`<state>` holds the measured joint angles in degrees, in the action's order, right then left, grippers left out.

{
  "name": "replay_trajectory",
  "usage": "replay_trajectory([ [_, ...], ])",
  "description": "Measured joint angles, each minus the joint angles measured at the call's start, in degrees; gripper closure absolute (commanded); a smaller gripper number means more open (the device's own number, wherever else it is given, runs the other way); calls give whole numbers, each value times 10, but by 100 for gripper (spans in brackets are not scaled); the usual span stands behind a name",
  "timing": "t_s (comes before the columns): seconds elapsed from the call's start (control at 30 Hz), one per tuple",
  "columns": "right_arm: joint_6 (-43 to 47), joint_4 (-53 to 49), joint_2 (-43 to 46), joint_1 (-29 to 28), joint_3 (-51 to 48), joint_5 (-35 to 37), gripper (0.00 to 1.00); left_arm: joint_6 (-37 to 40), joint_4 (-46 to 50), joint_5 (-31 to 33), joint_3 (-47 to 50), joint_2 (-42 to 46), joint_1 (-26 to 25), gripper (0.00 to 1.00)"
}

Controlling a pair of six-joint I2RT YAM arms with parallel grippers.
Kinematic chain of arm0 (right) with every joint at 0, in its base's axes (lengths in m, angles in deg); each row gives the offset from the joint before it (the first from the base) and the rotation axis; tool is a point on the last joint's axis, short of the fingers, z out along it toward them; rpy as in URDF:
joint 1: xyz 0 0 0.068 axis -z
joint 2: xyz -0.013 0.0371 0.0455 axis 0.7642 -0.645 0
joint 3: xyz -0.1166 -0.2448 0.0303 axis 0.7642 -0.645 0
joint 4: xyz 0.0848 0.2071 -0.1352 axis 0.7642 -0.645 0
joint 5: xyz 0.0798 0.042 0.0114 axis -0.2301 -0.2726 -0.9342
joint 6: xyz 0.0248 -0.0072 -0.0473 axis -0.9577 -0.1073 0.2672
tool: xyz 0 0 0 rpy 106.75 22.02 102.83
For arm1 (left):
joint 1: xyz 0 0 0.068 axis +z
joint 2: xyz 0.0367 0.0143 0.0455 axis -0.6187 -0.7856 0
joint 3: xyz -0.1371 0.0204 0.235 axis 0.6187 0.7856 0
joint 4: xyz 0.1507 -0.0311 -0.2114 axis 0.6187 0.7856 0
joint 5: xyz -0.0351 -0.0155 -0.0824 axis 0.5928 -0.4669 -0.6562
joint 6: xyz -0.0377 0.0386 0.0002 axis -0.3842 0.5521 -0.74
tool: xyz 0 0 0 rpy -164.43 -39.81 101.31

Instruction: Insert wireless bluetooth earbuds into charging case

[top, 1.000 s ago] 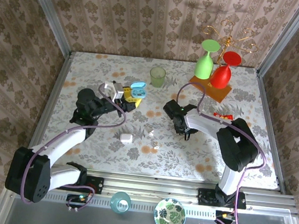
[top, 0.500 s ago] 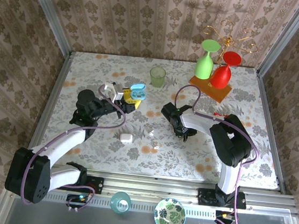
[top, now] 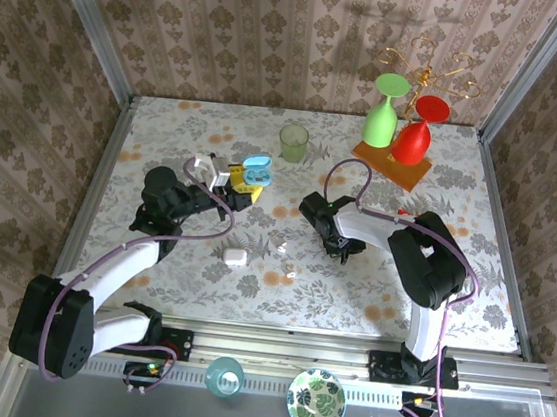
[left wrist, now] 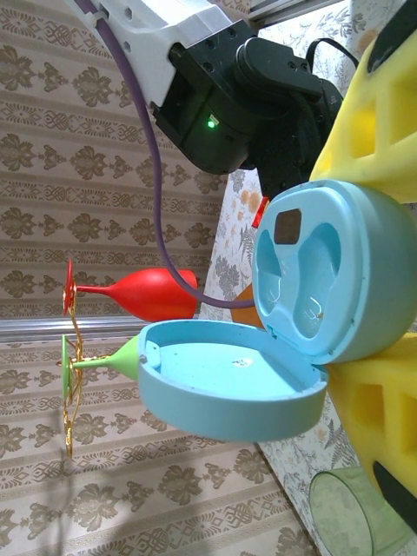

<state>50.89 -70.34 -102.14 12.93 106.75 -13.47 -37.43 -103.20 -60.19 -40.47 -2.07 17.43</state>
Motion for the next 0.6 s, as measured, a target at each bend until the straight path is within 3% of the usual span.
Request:
replay_trajectory([
  [0.37, -2, 21, 125, 39, -4, -110, 81, 0, 0, -4, 0, 0, 0, 74],
  [0.6, -44, 110, 207, 129, -66, -335, 82, 0, 0, -9, 0, -1, -2, 74],
])
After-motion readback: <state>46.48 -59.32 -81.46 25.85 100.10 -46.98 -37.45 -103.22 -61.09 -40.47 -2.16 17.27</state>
